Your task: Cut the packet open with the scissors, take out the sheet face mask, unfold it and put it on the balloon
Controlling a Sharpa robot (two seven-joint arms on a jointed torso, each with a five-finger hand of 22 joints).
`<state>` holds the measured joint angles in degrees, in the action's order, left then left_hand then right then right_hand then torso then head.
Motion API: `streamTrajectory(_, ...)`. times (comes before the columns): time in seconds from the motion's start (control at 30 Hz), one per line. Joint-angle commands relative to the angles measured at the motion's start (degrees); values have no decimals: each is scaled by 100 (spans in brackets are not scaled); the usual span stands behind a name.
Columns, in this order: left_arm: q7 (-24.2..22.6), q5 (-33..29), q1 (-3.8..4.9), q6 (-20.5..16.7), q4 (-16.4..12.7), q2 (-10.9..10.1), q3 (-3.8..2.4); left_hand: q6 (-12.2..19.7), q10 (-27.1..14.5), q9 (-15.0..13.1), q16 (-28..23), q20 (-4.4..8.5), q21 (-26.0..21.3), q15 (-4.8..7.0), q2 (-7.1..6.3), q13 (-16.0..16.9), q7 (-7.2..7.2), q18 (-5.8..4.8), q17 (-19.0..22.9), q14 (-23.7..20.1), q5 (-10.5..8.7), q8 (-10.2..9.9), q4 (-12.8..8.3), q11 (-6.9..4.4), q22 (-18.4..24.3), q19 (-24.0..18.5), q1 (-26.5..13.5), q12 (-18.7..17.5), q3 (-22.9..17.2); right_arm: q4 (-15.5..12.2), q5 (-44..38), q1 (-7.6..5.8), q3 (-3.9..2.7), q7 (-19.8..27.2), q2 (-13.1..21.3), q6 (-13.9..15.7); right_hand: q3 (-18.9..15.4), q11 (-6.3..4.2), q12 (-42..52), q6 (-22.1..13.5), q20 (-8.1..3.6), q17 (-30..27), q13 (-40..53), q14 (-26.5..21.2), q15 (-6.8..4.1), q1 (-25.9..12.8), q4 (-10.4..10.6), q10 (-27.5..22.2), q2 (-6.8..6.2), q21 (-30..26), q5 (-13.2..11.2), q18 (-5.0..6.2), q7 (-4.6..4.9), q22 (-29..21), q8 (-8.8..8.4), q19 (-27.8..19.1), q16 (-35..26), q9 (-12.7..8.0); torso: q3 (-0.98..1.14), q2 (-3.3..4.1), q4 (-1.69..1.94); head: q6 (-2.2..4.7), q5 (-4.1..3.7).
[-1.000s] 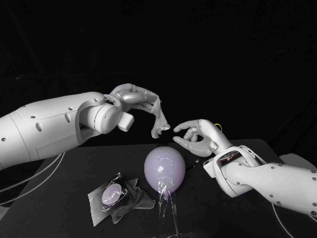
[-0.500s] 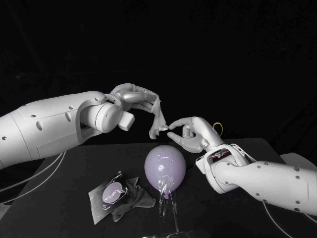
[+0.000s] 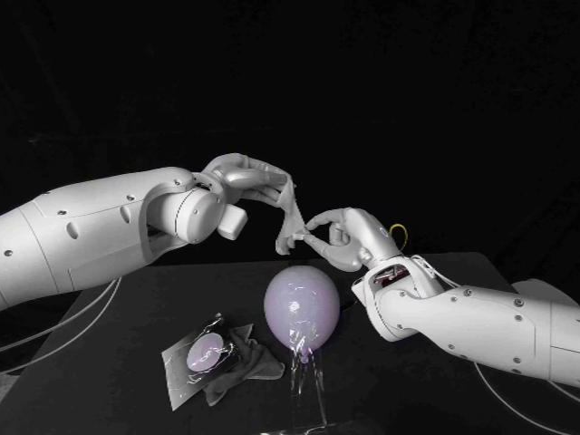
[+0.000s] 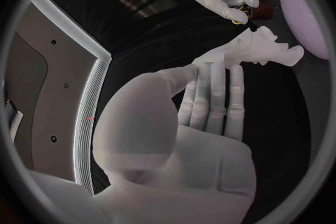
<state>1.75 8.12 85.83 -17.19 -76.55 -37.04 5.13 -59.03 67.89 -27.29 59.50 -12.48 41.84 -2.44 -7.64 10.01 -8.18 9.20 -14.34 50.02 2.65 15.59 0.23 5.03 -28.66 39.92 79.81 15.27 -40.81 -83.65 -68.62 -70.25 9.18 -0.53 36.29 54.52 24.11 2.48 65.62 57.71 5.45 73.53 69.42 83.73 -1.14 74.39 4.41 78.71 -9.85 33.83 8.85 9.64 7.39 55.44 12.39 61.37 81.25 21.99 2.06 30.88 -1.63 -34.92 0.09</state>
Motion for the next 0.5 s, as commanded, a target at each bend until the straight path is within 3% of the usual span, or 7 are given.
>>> streamTrajectory(0.03, -17, -46, 5, -26, -19, 13, -7, -49, 32, -991, -27, 4, 33, 4, 0, 10, -6, 93, -11, 31, 25, 12, 2, -18, -10, -38, -59, 35, -46, 157, -546, -16, -11, -64, -53, 350, 31, 13, 13, -43, 0, 4, 9, 6, 26, 60, -9, -7, 3, 46, -51, 62, 2, 22, 3, -61, 38, 6, -5, 0, 1, -7, 0)
streamTrajectory(0.37, -27, -48, 4, -12, -22, 11, -7, -50, 33, -991, -27, 4, 35, 4, -1, 10, -6, 93, -11, 32, 25, 12, 1, -18, -12, -38, -60, 35, -48, 409, -662, -29, -19, 136, -238, 367, 60, 48, -44, -97, 26, -5, -16, -30, 61, 74, -37, -98, 15, 89, -138, 56, 34, 103, -1, -145, 56, 9, 3, -2, -1, -1, 1)
streamTrajectory(0.5, -28, -48, 3, -5, -26, 14, -7, -50, 33, -991, -27, 4, 35, 4, -1, 10, -6, 93, -11, 32, 25, 12, 1, -18, -12, -38, -60, 35, -48, 458, -670, -29, -20, 124, -294, 367, 60, 48, -38, -94, 27, -1, -10, -30, 62, 72, -37, -97, 17, 92, -142, 56, 34, 108, 3, -148, 60, 11, -4, -1, 2, -3, -6)
